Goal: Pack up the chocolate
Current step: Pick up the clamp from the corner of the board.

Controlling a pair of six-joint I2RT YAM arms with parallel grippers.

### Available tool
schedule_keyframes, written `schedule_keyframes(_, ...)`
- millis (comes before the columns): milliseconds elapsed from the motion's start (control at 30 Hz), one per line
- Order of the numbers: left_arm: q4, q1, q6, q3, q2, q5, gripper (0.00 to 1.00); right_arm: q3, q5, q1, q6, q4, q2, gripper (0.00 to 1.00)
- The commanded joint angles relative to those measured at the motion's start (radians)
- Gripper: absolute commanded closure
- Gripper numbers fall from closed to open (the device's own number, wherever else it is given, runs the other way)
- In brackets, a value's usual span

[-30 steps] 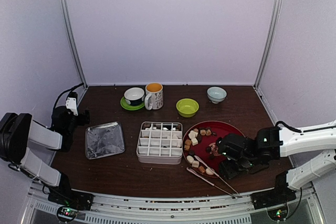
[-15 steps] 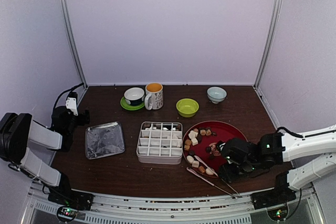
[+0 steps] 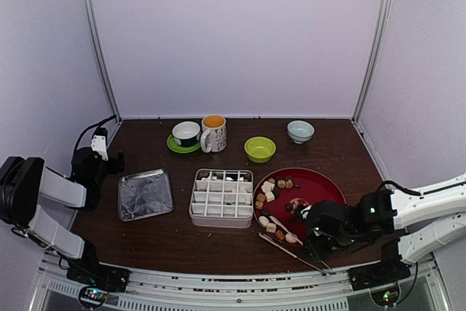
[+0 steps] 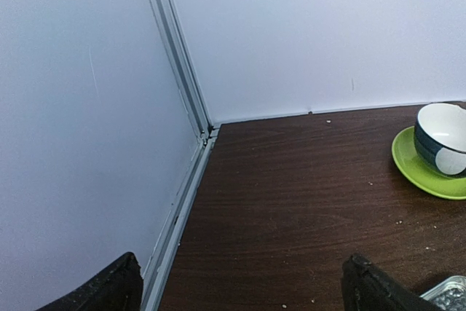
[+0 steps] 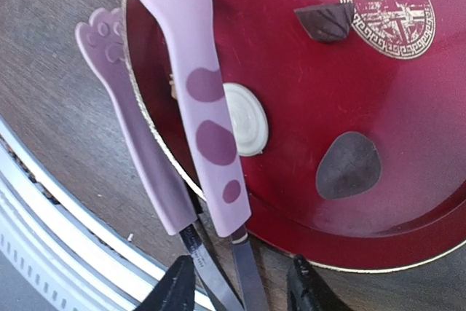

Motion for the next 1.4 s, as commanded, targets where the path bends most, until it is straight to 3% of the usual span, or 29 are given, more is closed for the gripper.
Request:
schedule_keyframes(0, 0.057, 0.008, 0.009, 0.009, -0.003, 0.008, 0.02, 0.012, 0.040, 0.035, 0.023, -0.020, 0.059, 0.60)
schedule_keyframes(367, 0.057, 0.007, 0.009, 0.008, -0.003, 0.007, 0.02, 0.087, 0.153, 0.091, 0.047, -0.087, 0.175, 0.79)
schedule_keyframes(700, 0.056, 0.008, 0.010, 0.009, -0.003, 0.007, 0.02, 0.096, 0.215, 0.105, 0.061, -0.108, 0.089, 0.93)
schedule_keyframes(1033, 0.058, 0.008, 0.009, 0.008, -0.004, 0.008, 0.02, 0.077, 0.170, 0.108, 0.062, -0.121, 0.107, 0.74)
schedule_keyframes(1367, 0.058, 0.008, 0.010, 0.008, -0.003, 0.007, 0.02, 0.057, 0.156, 0.124, 0.094, -0.111, 0.182, 0.75)
